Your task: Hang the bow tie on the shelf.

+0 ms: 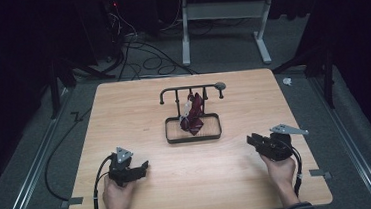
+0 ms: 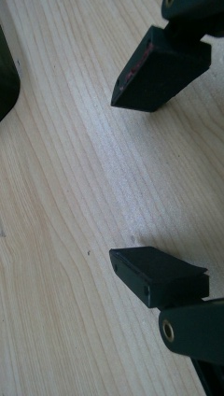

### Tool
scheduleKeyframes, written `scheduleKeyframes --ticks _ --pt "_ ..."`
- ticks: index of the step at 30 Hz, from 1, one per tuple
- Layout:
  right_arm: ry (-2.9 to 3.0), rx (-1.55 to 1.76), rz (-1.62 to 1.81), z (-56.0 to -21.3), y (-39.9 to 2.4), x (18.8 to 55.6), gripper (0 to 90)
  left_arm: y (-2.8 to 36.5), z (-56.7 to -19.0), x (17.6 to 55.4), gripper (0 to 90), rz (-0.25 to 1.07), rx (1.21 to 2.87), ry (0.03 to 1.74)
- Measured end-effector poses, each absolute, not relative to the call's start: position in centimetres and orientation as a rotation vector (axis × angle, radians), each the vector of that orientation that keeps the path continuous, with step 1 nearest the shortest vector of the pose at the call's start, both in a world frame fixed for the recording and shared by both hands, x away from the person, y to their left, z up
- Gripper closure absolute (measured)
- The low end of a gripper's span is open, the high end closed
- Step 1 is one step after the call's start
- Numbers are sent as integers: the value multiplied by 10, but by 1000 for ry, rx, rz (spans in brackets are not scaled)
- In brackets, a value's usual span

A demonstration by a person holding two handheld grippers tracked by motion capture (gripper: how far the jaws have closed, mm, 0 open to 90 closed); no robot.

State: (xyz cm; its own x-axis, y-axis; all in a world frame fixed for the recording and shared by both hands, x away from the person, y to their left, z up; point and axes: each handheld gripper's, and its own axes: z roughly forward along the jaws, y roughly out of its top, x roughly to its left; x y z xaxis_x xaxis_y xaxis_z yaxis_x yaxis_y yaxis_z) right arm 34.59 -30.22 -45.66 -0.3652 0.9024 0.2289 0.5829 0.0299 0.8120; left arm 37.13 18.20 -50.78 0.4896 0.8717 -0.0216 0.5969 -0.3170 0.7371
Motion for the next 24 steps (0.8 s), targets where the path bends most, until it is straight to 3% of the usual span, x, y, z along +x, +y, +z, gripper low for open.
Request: scheduleKeyframes --ticks 24 --pt "2020 1523 1198 -473 -289 356 711 182 -508 371 228 504 2038 1206"
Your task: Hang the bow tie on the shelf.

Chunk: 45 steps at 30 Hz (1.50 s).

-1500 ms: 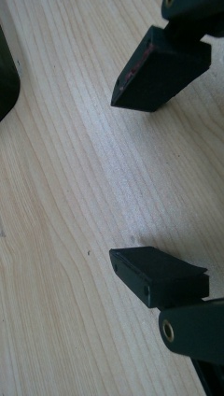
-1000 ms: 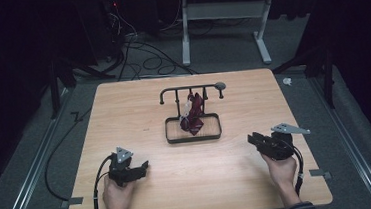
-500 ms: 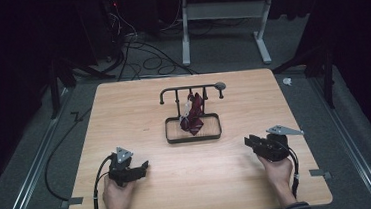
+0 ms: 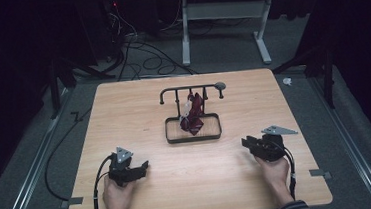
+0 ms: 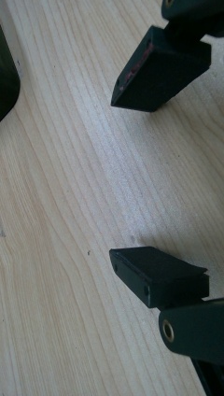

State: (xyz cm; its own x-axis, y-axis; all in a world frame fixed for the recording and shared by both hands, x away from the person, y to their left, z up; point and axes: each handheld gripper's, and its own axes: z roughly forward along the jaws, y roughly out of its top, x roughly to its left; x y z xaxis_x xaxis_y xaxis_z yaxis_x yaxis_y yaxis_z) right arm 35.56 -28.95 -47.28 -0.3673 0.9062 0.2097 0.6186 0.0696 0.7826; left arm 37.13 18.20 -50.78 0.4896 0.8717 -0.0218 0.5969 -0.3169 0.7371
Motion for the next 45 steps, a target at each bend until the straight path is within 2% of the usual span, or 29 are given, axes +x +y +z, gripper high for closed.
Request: scheduleKeyframes --ticks 45 --pt "2097 1471 1008 -501 -268 367 693 182 -508 371 228 504 2038 1206"
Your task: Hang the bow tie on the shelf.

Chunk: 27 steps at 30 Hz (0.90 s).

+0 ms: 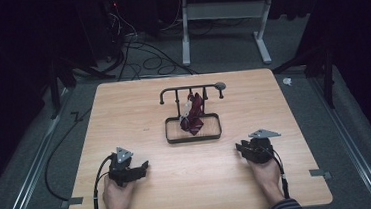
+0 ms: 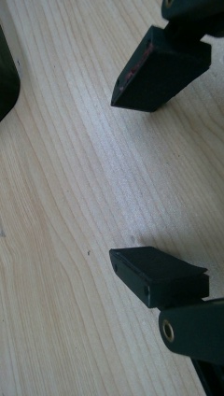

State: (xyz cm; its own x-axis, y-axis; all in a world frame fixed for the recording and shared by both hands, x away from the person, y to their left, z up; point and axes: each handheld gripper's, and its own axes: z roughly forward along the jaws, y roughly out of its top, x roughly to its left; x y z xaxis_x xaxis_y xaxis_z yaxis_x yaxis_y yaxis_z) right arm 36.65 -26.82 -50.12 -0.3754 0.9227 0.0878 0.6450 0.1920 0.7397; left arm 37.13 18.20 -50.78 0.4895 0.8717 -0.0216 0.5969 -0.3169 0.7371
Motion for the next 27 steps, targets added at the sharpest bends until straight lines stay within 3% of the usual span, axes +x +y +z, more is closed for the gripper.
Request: scheduleKeyframes --ticks 11,23,27 --pt "2097 1434 971 -502 -263 366 666 182 -508 371 229 504 2039 1205" --pt "2116 1382 910 -502 -256 365 465 182 -508 371 229 504 2038 1206" --pt "2116 1388 907 -502 -257 364 452 182 -508 371 229 504 2038 1206"
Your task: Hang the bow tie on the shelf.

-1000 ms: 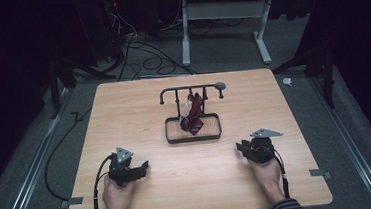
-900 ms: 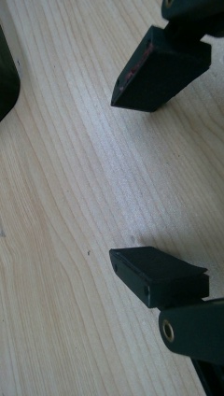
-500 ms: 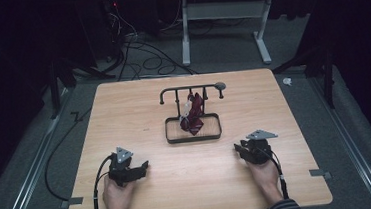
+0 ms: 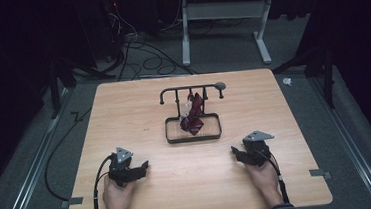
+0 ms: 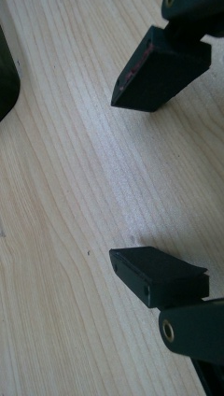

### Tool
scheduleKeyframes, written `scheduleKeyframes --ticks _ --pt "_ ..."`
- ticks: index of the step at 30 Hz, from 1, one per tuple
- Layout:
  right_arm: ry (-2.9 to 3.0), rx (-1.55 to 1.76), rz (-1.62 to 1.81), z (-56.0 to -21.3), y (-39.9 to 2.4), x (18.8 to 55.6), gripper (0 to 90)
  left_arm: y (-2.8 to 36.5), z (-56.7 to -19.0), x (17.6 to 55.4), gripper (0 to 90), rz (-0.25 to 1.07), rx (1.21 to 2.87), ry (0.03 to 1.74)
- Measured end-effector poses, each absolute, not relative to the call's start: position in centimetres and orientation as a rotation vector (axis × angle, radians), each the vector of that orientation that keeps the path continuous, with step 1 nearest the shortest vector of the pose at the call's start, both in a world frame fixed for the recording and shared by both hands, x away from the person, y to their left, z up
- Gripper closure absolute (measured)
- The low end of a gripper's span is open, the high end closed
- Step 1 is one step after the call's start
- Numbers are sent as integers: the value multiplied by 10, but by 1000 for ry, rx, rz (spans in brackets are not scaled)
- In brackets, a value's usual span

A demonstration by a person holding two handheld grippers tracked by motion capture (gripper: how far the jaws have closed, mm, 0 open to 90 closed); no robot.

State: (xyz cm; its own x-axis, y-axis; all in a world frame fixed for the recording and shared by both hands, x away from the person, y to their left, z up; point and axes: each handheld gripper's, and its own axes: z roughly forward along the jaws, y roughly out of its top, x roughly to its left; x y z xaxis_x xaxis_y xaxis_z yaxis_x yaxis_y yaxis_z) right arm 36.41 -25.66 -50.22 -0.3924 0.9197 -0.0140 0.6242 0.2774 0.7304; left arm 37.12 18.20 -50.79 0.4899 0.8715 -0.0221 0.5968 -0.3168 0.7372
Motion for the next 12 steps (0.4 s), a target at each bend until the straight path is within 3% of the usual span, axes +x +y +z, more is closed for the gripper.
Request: scheduleKeyframes --ticks 12 --pt "2117 1388 910 -502 -257 364 454 182 -508 371 229 503 2038 1206"
